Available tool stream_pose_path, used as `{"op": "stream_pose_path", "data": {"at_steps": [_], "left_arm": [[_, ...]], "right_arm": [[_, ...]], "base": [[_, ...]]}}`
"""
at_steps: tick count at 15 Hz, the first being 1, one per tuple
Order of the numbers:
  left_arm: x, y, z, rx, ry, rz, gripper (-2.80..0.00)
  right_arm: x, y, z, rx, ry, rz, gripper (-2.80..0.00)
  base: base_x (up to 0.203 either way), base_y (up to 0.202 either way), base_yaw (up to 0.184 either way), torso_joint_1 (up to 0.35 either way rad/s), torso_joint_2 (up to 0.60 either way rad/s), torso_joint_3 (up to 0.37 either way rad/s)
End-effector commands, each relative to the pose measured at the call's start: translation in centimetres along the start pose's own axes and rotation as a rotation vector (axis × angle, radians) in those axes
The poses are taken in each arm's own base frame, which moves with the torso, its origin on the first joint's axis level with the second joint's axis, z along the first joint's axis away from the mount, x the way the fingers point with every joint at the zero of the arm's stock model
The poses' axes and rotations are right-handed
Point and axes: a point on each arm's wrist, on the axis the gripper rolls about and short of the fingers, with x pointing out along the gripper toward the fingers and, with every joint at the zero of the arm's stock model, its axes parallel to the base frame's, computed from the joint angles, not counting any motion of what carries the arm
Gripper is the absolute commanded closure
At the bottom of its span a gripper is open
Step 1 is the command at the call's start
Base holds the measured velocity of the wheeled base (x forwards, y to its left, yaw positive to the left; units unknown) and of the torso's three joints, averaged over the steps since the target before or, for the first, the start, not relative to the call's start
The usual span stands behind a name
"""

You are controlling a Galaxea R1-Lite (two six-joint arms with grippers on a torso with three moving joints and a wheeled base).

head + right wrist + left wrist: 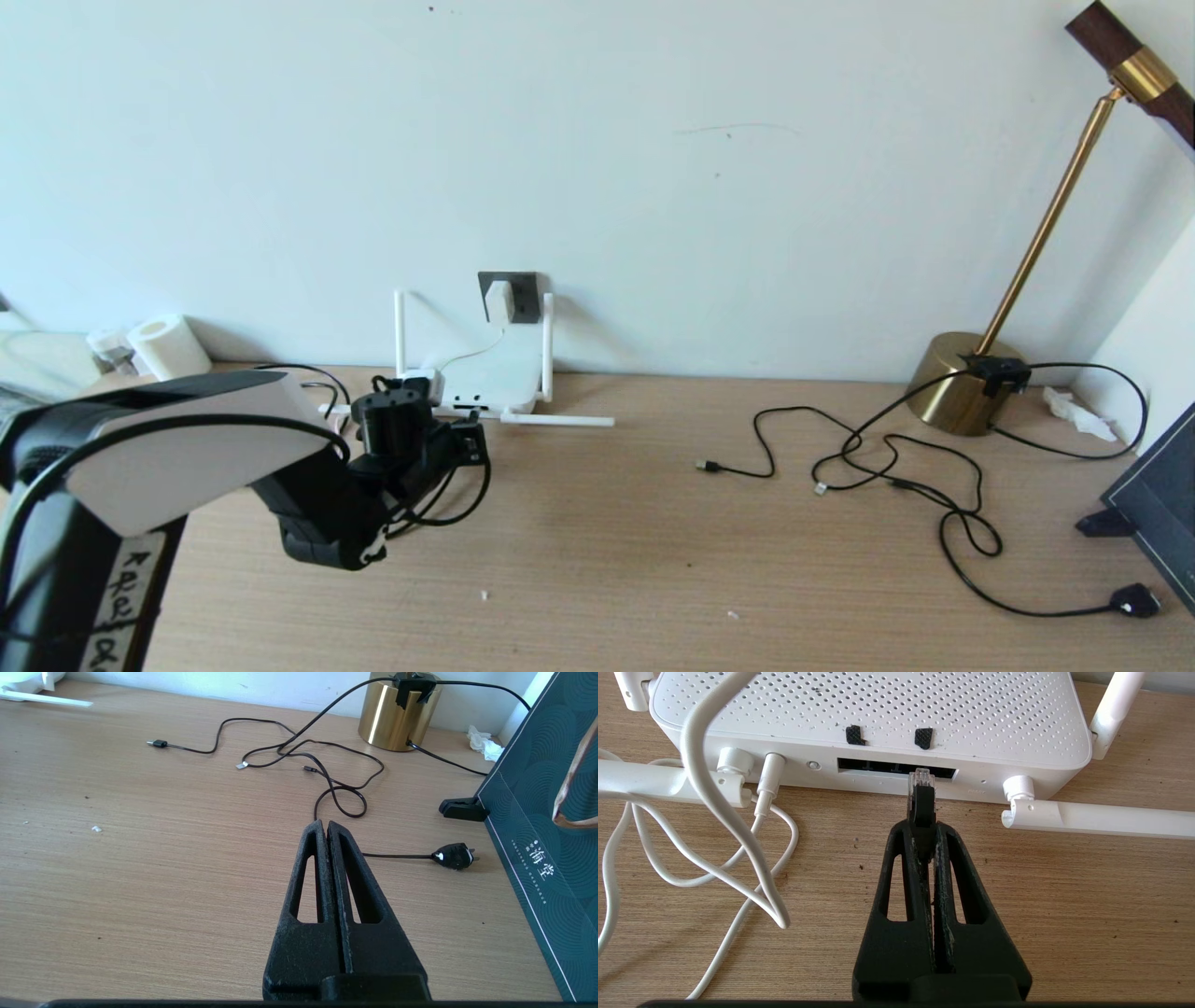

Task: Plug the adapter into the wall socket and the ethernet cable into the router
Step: Align cable and router interface

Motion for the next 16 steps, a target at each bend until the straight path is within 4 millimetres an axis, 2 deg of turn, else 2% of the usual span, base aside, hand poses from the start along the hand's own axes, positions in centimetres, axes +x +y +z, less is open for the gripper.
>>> {"op": "stream_pose_path", "data": {"at_steps": [1, 16], "left_arm": [[0.12, -0.01, 0.04, -0.001, -0.008, 0.000, 0.00], [0.31, -0.06, 0.34, -0.002, -0.017, -0.001, 0.00]], "right_arm": [[0.00, 0.00, 0.00, -0.001, -0.001, 0.001, 0.00], [-0.01, 0.00, 0.03, 0.000, -0.002, 0.001, 0.00]], "base": [[0.000, 0.000, 0.000, 0.000, 0.00, 0.000], [0.000, 0.000, 0.000, 0.000, 0.00, 0.000]]}}
